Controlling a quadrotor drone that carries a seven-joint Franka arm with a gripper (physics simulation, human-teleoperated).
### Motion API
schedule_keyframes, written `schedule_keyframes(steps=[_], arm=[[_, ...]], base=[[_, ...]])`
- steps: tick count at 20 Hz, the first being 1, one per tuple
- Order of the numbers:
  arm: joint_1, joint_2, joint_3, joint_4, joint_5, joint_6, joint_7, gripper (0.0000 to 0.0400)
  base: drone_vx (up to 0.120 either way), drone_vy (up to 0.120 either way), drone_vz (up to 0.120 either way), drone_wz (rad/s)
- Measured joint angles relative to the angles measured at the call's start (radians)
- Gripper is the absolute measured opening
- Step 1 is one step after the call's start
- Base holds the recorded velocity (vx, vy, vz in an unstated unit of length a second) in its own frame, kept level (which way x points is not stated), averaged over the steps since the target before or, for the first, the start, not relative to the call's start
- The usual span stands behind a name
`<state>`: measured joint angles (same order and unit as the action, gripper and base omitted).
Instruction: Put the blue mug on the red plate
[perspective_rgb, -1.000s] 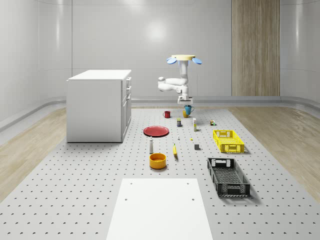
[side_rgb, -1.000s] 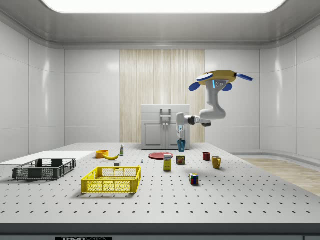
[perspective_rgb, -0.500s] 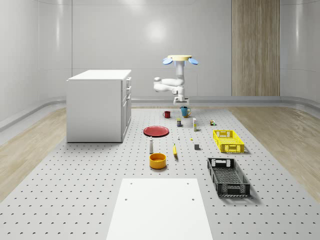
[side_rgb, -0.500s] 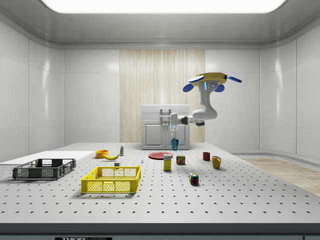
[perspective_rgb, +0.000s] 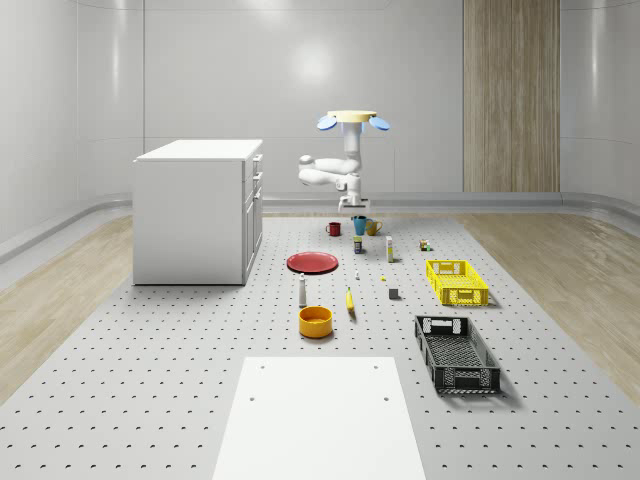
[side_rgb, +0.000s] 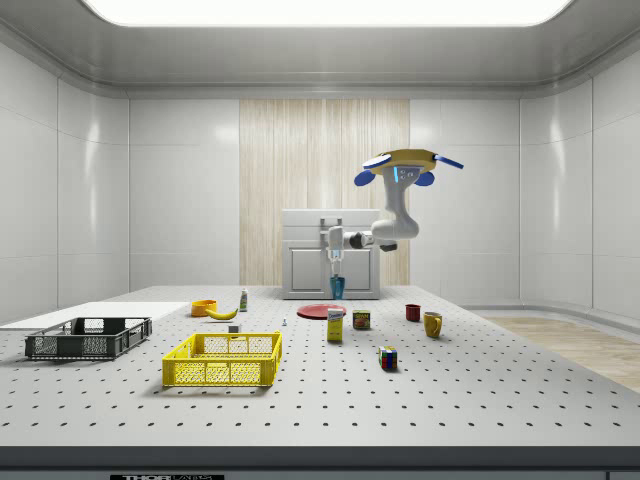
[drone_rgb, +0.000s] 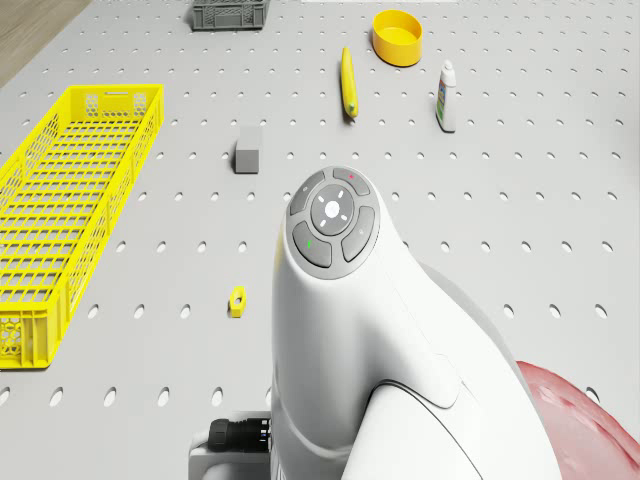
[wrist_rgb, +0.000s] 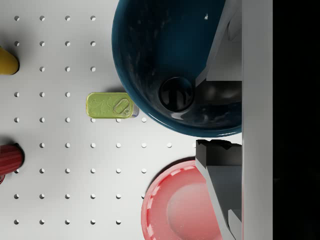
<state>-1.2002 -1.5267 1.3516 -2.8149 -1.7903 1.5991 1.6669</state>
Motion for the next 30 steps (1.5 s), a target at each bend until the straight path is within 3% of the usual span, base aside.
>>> schedule_keyframes(steps=[14, 23, 30], arm=[[-0.003, -0.014, 0.001, 0.001, 0.006, 0.013, 0.002, 0.01], [-0.005, -0.021, 0.002, 0.001, 0.008, 0.019, 0.004, 0.01], [-0.006, -0.026, 0.002, 0.001, 0.01, 0.024, 0.004, 0.01]], base=[[0.12, -0.12, 0.0, 0.0], [0.0, -0.12, 0.0, 0.0], [0.0, -0.12, -0.114, 0.0]])
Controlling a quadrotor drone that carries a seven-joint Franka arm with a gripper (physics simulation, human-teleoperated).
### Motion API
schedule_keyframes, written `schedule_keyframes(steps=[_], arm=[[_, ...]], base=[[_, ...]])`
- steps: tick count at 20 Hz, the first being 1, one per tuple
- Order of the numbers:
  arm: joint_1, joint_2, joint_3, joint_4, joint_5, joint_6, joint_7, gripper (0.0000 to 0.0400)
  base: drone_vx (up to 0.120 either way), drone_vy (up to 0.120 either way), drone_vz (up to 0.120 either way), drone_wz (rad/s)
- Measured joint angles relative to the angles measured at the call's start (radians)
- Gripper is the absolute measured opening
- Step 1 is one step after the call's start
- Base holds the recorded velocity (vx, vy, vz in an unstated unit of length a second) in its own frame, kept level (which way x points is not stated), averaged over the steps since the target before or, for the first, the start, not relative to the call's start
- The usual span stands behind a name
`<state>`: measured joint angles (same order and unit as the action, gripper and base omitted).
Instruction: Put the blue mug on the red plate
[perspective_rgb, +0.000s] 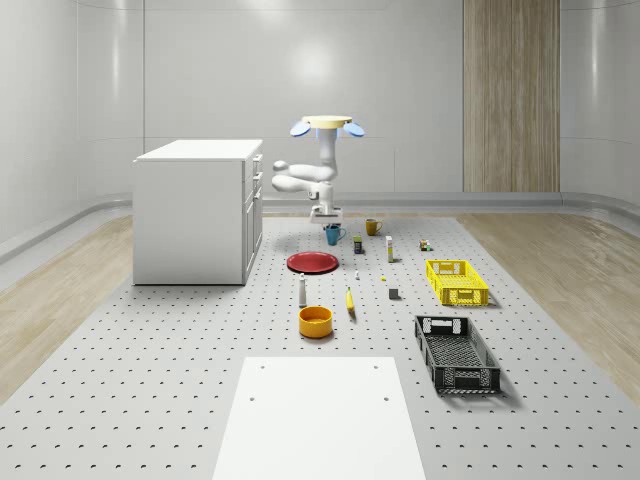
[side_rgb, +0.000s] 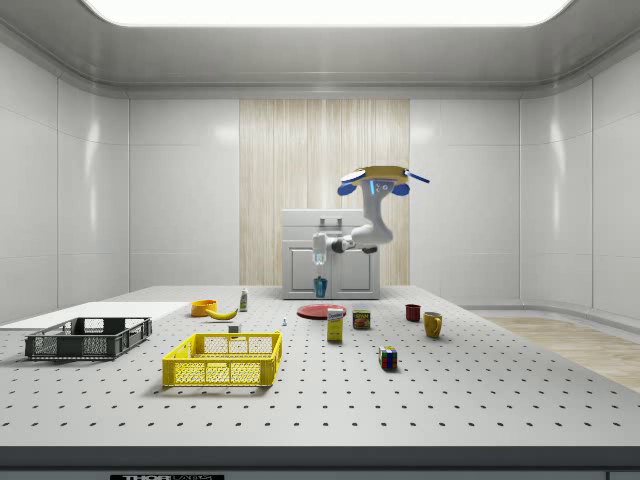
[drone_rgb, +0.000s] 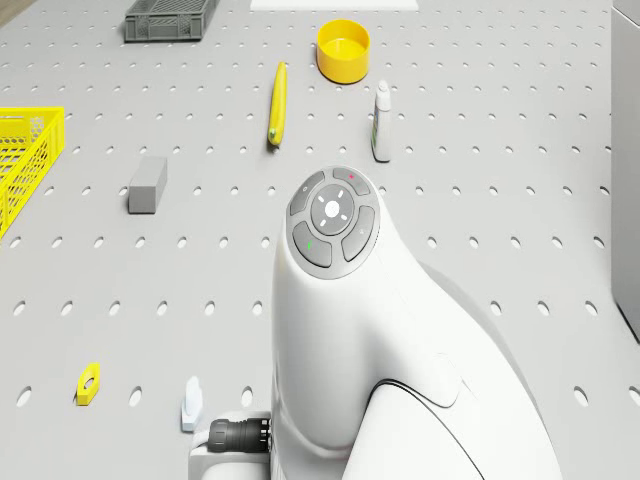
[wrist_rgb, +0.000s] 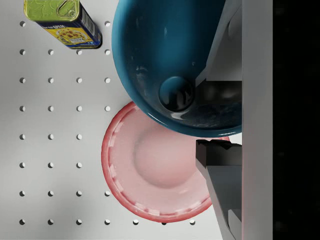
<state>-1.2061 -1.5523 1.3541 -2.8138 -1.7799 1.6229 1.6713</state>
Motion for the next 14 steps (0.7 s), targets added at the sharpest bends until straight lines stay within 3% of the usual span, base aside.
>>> schedule_keyframes(steps=[4, 14], arm=[[-0.001, -0.002, 0.0, 0.0, 0.001, 0.002, 0.0, 0.01], [0.084, -0.017, 0.003, 0.008, 0.009, 0.017, -0.092, 0.01]], base=[[0.0, -0.12, -0.08, 0.0], [0.0, 0.0, 0.0, 0.0]])
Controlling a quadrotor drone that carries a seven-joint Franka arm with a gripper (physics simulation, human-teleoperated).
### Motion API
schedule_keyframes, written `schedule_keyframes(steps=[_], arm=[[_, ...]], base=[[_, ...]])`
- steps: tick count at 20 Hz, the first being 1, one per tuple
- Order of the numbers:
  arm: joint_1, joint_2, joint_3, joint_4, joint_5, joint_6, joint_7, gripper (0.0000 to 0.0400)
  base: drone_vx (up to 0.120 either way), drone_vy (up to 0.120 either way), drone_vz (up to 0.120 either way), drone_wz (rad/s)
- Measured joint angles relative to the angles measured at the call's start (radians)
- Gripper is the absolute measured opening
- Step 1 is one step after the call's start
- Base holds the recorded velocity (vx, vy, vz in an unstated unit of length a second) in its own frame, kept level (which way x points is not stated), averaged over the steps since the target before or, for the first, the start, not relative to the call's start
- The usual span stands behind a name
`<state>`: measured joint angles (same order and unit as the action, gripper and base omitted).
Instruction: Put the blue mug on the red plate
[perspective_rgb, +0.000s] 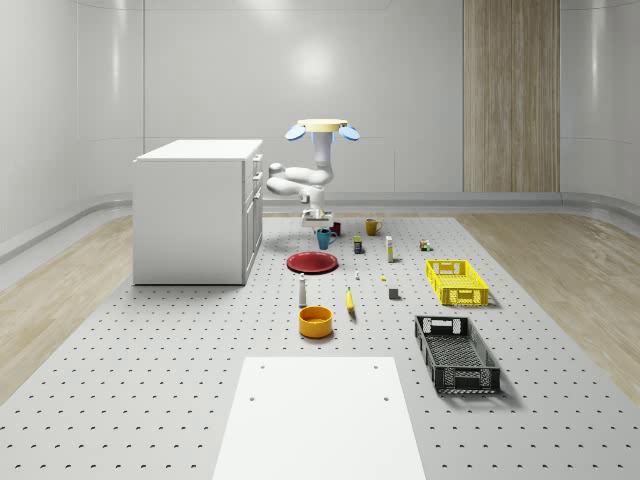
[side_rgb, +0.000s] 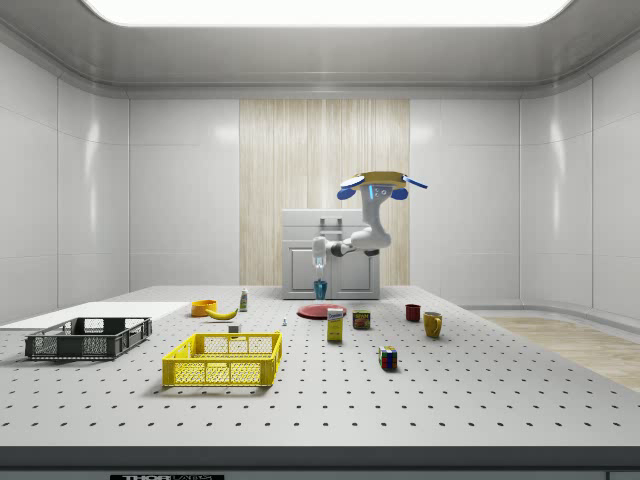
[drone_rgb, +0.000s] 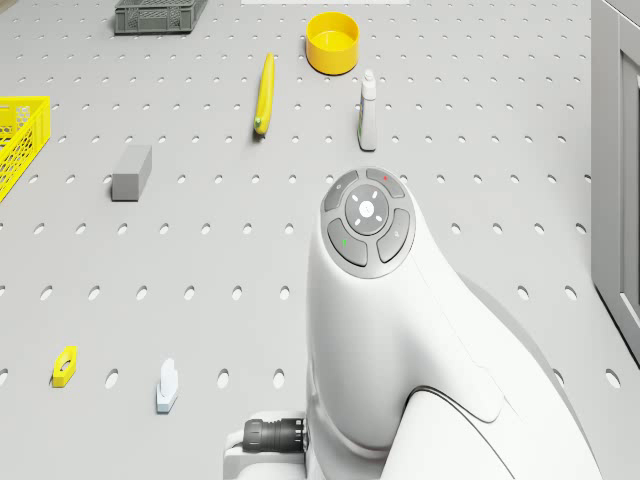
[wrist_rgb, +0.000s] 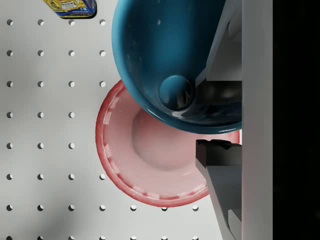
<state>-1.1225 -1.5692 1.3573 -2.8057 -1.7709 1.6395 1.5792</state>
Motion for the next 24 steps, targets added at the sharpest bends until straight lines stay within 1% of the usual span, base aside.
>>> schedule_keyframes(steps=[5, 9, 13, 20, 24], arm=[[0.058, -0.008, 0.003, 0.012, 0.007, 0.009, -0.071, 0.01], [0.085, -0.013, 0.006, 0.02, 0.011, 0.014, -0.106, 0.01], [0.092, -0.016, -0.019, 0.03, -0.01, 0.027, -0.121, 0.01], [0.081, -0.016, -0.11, 0.059, -0.092, 0.068, -0.129, 0.01], [0.092, -0.016, -0.141, 0.08, -0.118, 0.086, -0.157, 0.01]], base=[[0.0, 0.0, 0.0, 0.0], [0.0, 0.0, 0.0, 0.0], [0.0, 0.0, 0.0, 0.0], [0.0, 0.0, 0.0, 0.0], [0.0, 0.0, 0.0, 0.0]])
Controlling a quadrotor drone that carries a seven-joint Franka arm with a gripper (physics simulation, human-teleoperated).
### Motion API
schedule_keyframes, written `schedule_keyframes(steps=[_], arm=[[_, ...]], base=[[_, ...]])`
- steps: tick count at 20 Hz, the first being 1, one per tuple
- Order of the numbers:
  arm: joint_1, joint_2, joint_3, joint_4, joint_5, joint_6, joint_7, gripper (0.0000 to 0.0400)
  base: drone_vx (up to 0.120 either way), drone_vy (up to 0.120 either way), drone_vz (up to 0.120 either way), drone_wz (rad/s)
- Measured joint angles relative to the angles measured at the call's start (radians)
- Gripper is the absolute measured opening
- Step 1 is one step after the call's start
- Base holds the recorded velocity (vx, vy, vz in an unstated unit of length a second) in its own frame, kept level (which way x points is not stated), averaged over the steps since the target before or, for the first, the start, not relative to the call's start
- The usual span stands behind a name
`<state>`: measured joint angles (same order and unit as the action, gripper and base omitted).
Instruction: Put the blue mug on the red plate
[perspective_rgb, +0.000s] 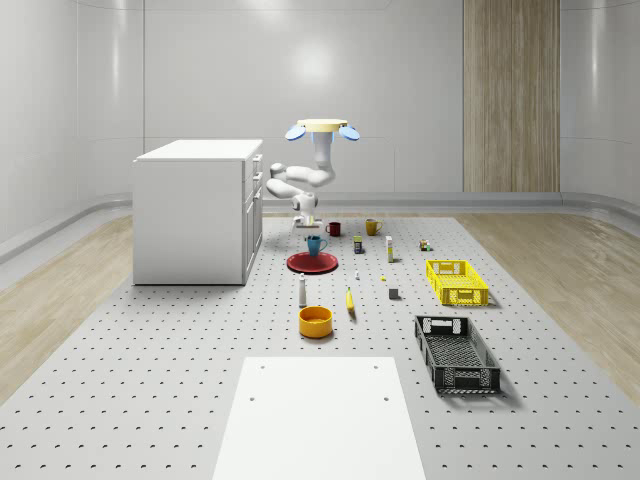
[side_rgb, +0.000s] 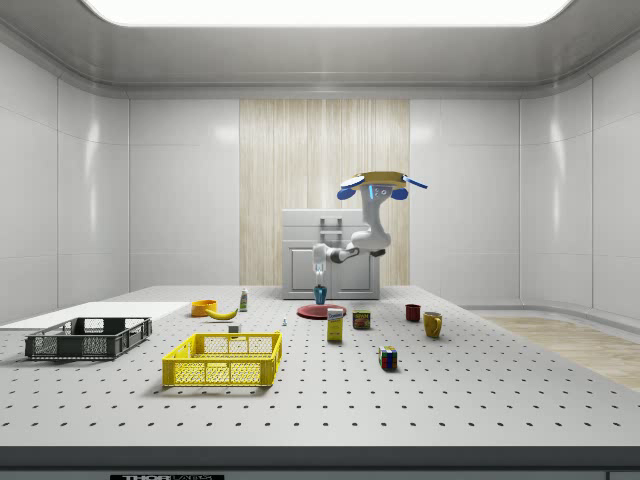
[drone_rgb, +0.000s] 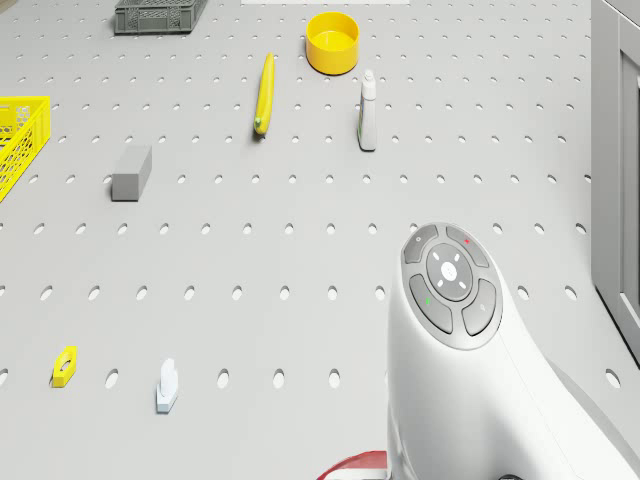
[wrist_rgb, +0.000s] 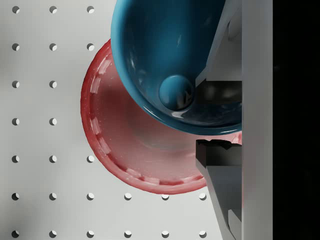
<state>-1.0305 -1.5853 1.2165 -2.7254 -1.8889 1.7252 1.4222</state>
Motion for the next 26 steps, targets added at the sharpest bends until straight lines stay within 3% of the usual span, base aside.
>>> schedule_keyframes(steps=[11, 12, 13, 15, 17, 21, 26], arm=[[-0.001, 0.008, -0.073, 0.044, -0.064, 0.037, -0.029, 0.01], [-0.002, 0.009, -0.076, 0.046, -0.067, 0.038, -0.03, 0.0124], [-0.002, 0.01, -0.078, 0.047, -0.069, 0.039, -0.031, 0.0185], [-0.002, 0.011, -0.081, 0.049, -0.072, 0.04, -0.032, 0.0269], [0.0, 0.011, -0.079, 0.048, -0.07, 0.038, -0.033, 0.0321], [0.01, 0.009, -0.051, 0.035, -0.046, 0.023, -0.035, 0.0371], [0.017, 0.008, -0.031, 0.026, -0.028, 0.013, -0.037, 0.0391]], base=[[0.0, 0.0, 0.0, 0.0], [0.0, 0.0, 0.0, 0.0], [0.0, 0.0, 0.0, 0.0], [0.0, 0.0, 0.0, 0.0], [0.0, 0.0, 0.0, 0.0], [0.0, 0.0, 0.0, 0.0], [0.0, 0.0, 0.0, 0.0]])
